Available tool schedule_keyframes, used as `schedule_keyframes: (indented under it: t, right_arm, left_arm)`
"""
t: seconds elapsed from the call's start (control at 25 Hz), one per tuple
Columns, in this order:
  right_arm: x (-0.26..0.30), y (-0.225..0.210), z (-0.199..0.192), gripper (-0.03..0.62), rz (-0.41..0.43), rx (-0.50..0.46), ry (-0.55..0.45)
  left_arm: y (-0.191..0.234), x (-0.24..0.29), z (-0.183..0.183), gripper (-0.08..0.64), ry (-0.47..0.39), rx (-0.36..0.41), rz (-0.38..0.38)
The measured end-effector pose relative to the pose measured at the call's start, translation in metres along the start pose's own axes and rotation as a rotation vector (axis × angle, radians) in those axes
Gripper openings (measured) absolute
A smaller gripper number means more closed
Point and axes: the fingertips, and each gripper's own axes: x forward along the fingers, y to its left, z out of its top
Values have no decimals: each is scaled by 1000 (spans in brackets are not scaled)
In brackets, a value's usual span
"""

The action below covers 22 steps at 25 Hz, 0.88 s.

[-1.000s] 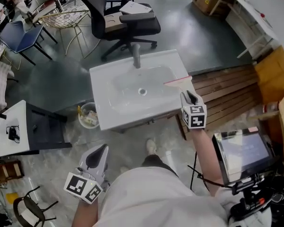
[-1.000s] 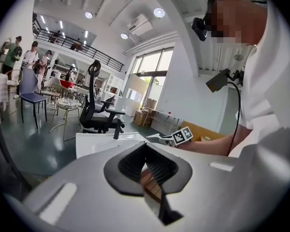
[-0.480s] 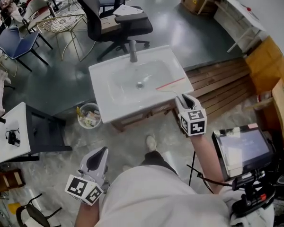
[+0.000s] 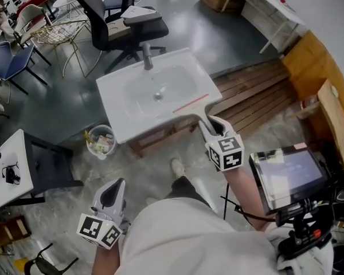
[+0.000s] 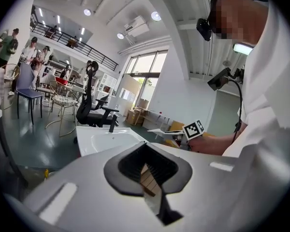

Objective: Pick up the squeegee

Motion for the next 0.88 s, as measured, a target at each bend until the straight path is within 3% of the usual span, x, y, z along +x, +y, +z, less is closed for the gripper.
schedule_keyframes:
  t: [0.88]
  right_arm:
    - [-9,44,11,104,94,-20,-26]
  left_arm:
    - [3,2,-9,8,23,-12,-6]
